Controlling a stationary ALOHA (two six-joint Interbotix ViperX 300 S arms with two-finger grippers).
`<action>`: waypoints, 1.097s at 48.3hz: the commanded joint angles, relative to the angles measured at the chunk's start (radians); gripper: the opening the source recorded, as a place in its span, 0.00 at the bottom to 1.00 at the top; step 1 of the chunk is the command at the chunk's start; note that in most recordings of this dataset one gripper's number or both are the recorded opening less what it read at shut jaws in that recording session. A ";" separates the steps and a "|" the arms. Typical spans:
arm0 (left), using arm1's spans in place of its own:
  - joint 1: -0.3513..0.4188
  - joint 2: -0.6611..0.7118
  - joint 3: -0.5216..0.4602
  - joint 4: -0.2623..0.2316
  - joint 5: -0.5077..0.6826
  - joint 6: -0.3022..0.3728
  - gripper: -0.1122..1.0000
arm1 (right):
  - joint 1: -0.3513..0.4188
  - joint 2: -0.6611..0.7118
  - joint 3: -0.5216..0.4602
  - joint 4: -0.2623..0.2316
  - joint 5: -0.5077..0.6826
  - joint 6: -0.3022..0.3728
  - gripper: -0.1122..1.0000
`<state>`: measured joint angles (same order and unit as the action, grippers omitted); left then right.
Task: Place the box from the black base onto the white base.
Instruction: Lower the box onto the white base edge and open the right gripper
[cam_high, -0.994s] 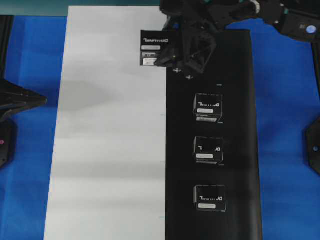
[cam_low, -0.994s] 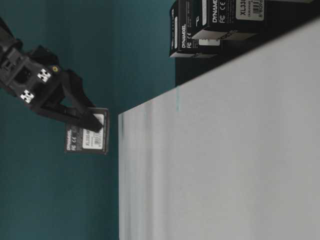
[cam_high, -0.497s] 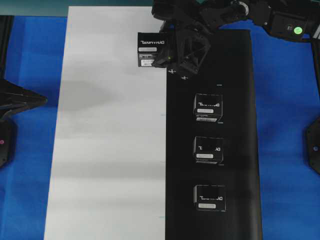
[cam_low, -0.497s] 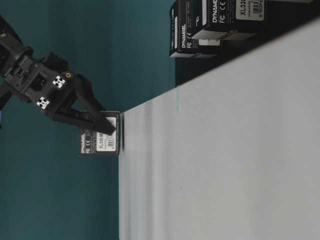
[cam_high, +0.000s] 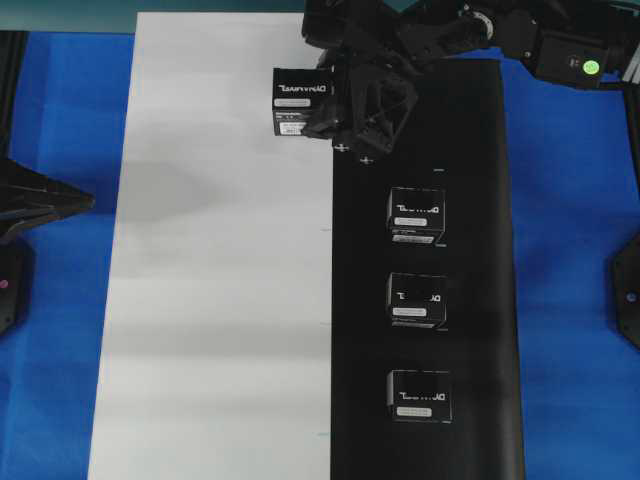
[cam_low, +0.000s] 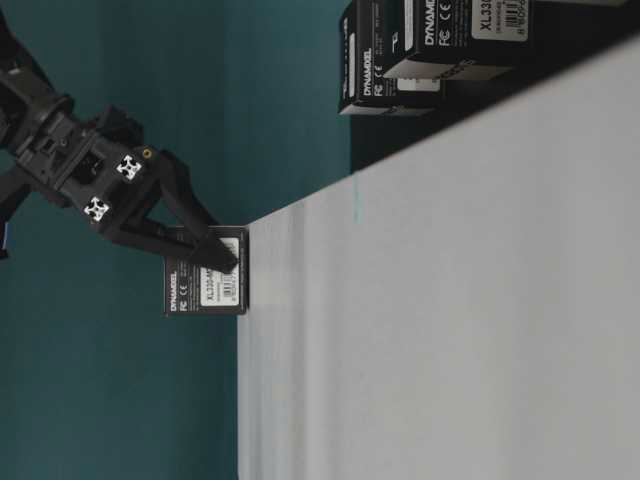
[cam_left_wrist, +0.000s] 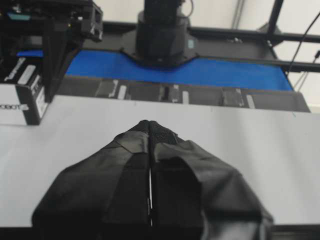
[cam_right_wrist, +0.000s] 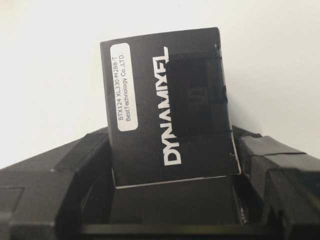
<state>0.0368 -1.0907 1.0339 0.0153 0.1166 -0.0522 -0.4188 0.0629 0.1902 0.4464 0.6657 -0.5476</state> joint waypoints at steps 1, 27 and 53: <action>-0.002 0.005 -0.023 0.002 -0.005 0.000 0.05 | 0.011 0.011 -0.003 0.002 -0.005 0.002 0.64; -0.002 0.002 -0.023 0.003 -0.005 0.002 0.05 | 0.025 0.000 0.018 0.002 -0.078 -0.005 1.00; -0.002 -0.026 -0.031 0.002 0.041 0.000 0.05 | -0.006 -0.143 0.072 0.000 -0.017 -0.009 1.00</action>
<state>0.0368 -1.1183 1.0324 0.0153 0.1611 -0.0522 -0.4280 -0.0460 0.2562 0.4449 0.6381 -0.5568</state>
